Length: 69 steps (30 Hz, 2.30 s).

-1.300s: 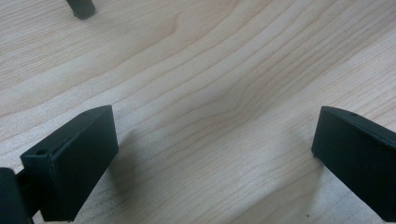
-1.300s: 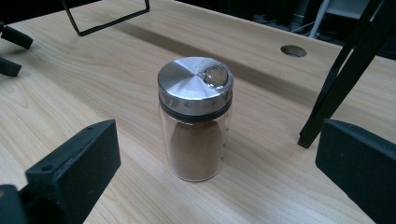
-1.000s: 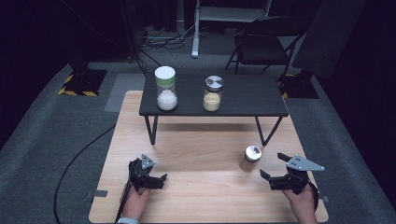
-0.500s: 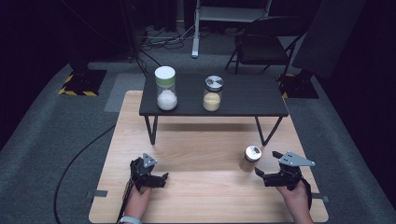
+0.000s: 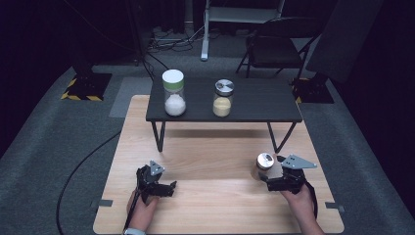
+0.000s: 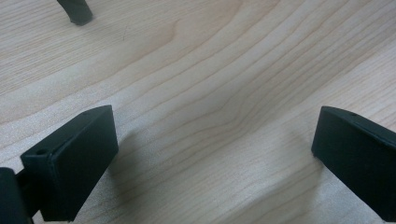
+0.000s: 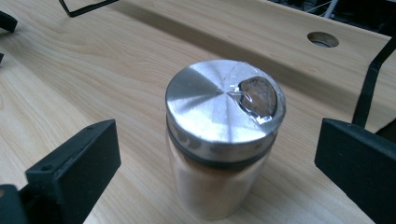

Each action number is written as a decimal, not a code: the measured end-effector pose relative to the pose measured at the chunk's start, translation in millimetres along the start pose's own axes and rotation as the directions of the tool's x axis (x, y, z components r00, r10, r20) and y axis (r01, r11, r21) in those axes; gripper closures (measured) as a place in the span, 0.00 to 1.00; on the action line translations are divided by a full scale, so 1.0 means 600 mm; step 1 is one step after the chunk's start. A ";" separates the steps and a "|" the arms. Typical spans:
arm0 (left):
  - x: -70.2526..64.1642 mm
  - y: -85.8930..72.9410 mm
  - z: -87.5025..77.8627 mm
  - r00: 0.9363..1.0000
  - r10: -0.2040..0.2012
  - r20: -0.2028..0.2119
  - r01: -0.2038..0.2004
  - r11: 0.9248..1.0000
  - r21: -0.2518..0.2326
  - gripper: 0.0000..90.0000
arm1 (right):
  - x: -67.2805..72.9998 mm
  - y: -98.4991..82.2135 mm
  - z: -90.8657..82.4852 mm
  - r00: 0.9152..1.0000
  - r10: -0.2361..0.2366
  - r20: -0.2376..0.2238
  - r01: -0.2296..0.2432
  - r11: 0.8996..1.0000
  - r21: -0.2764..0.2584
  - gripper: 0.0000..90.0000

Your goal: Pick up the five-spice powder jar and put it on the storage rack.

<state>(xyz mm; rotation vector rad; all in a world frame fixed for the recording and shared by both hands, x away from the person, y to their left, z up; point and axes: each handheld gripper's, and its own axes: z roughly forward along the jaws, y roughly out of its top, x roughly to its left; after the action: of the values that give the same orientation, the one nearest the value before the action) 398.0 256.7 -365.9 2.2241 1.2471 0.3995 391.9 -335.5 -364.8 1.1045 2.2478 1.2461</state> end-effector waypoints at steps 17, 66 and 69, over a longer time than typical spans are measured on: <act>-0.008 0.001 0.002 1.000 -0.020 -0.019 0.020 1.000 -0.002 0.00 | -0.012 0.007 0.051 1.000 -0.002 0.003 0.002 0.999 0.044 0.16; -0.009 0.000 0.001 0.999 -0.024 -0.023 0.024 1.000 -0.003 0.00 | -0.006 0.016 0.058 1.000 -0.011 -0.001 0.011 0.998 0.060 0.34; -0.009 0.000 0.001 0.999 -0.024 -0.023 0.024 1.000 -0.004 0.00 | -0.008 0.015 0.055 1.000 -0.002 -0.002 0.002 0.999 0.054 0.34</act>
<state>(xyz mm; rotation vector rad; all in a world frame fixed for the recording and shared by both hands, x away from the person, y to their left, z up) 395.8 252.0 -366.5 2.2053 1.2827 0.4187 419.4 -317.8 -375.9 1.1211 2.2960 1.1923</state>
